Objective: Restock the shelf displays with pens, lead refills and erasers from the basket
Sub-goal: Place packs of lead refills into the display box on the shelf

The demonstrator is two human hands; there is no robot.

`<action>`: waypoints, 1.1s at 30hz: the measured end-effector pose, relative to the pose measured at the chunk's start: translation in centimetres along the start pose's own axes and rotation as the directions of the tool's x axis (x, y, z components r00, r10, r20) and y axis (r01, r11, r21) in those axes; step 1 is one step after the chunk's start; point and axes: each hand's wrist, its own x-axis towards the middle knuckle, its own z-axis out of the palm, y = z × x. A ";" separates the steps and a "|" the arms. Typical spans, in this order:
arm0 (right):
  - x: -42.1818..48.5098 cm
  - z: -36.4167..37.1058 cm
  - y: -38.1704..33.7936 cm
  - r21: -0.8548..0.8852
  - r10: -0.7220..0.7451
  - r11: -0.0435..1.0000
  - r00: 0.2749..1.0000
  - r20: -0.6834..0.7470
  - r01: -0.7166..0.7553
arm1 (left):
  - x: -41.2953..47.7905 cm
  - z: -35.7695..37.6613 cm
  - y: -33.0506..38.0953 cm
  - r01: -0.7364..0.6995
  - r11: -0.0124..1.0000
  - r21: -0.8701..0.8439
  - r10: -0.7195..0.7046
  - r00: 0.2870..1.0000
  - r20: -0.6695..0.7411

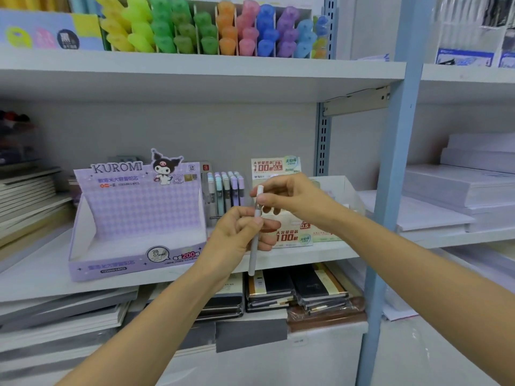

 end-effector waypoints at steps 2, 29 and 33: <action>0.3 0.8 -0.6 0.049 -0.031 0.998 1.000 0.004 0.030 | -0.8 -0.8 0.2 -0.036 0.996 0.084 0.041 0.997 -0.064; 5.6 5.0 -1.5 -0.118 -0.116 0.989 0.967 -0.225 0.091 | -3.3 -8.7 -2.8 -0.204 0.270 0.941 0.346 0.933 0.104; 6.2 5.3 -1.7 -0.151 -0.108 0.986 0.968 -0.226 0.074 | -3.5 -8.7 -2.8 -0.197 0.294 0.935 0.356 0.931 0.084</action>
